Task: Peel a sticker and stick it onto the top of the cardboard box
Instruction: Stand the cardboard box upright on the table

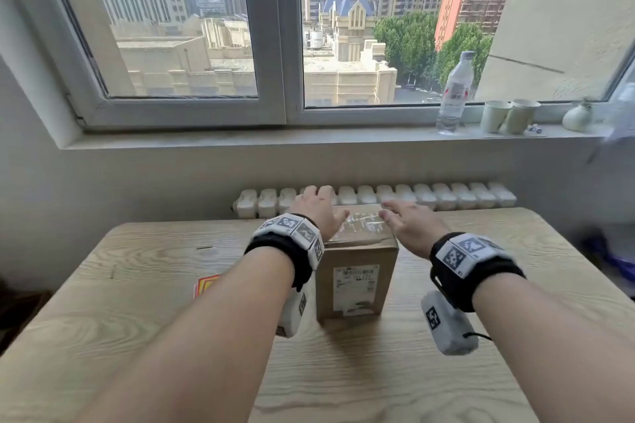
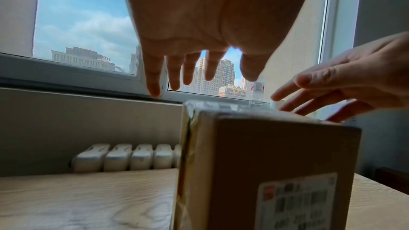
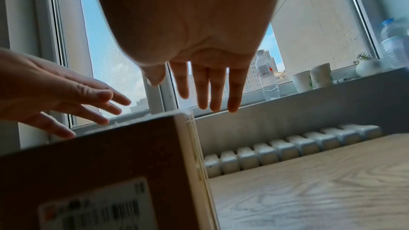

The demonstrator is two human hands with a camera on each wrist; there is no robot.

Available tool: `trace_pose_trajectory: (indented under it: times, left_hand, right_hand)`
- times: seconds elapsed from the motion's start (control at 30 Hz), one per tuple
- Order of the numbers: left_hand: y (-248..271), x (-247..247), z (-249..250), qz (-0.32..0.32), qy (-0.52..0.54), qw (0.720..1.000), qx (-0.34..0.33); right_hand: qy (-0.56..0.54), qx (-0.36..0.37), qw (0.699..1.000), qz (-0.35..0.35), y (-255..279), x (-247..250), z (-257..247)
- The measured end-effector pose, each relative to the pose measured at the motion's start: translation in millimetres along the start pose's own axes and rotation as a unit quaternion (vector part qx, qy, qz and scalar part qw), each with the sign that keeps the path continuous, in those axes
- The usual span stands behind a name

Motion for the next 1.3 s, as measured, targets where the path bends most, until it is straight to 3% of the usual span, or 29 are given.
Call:
trace_pose_trajectory:
  times: [0.13, 0.27, 0.43, 0.57, 0.73, 0.83, 0.97, 1.07, 1.2, 1.3]
  left_hand:
    - [-1.6, -18.5, -12.5, -0.002, 0.017, 1.0, 0.007]
    - [0.9, -35.4, -21.7, 0.022, 0.096, 0.994, 0.037]
    - [11.8, -44.9, -33.2, 0.109, 0.194, 0.972, 0.079]
    - [31.1, -49.7, -33.6, 0.089, 0.301, 0.946, 0.078]
    - [77.0, -52.7, -30.5, 0.024, 0.376, 0.926, 0.027]
    - [106.5, -41.3, -27.0, 0.012, 0.366, 0.93, -0.012]
    - [147.6, -32.5, -21.3, 0.004, 0.4, 0.915, -0.047]
    - [165.5, -31.7, -24.5, 0.035, 0.419, 0.907, -0.028]
    - [169.1, -37.3, -32.9, 0.078, 0.439, 0.894, 0.046]
    - [161.2, -53.0, -41.5, 0.038, 0.413, 0.906, 0.086]
  right_hand:
    - [-0.047, -0.002, 0.999, 0.002, 7.0, -23.8, 12.9]
    - [-0.12, -0.004, 0.991, 0.058, 9.2, -44.5, 24.1]
    - [-0.285, 0.01, 0.951, 0.12, 12.5, -72.9, 28.5]
    - [-0.379, 0.002, 0.921, 0.088, 32.7, -88.8, 29.0]
    - [-0.36, 0.008, 0.929, 0.082, 72.6, -80.6, 13.5]
    - [-0.344, -0.01, 0.932, 0.116, 97.5, -70.8, 7.7]
    - [-0.344, -0.022, 0.925, 0.158, 126.5, -58.6, 2.5]
    - [-0.366, -0.032, 0.915, 0.165, 144.1, -49.4, -3.3]
    - [-0.387, -0.063, 0.908, 0.15, 151.2, -51.7, -3.8]
    - [-0.36, -0.085, 0.922, 0.111, 142.1, -68.5, 0.3]
Point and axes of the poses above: each hand's wrist, its own y-axis away from the middle knuckle, its own x-axis out of the back of the hand, z = x × y, the point moved 2 cm from there along -y, towards the middle knuckle, and after that the axes turned 1 degree about x, right-handed, at the moved point
